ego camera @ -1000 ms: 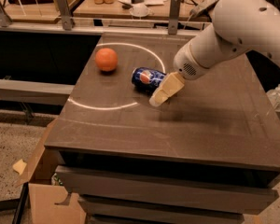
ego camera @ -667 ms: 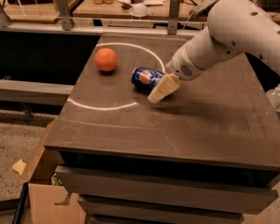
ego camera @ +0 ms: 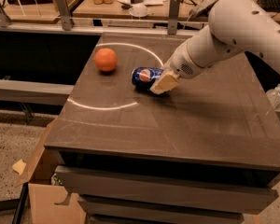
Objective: Pick pepsi can
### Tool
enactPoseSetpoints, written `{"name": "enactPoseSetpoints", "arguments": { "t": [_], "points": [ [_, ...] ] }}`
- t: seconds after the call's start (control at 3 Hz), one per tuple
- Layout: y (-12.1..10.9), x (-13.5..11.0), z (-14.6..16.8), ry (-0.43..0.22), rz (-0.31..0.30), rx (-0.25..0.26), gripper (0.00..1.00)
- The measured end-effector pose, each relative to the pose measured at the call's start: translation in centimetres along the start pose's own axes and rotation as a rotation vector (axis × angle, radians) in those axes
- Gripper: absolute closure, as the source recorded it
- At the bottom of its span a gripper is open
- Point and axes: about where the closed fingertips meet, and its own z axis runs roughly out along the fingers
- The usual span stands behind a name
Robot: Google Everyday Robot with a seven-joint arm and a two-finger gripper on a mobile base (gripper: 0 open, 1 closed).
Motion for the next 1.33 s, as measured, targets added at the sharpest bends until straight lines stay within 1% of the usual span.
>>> {"name": "enactPoseSetpoints", "arguments": {
  "t": [0.33,0.67,1.0,1.33],
  "points": [
    [-0.3,-1.3,-3.2,-0.088,-0.038,0.011,0.92],
    [0.0,-2.1,-9.9,-0.246,-0.106,0.021,1.0],
    [0.3,-1.8,-13.0,-0.335,-0.134,0.017,1.0],
    [0.3,-1.8,-13.4,-0.345,-0.138,0.018,1.0]
  ]
}}
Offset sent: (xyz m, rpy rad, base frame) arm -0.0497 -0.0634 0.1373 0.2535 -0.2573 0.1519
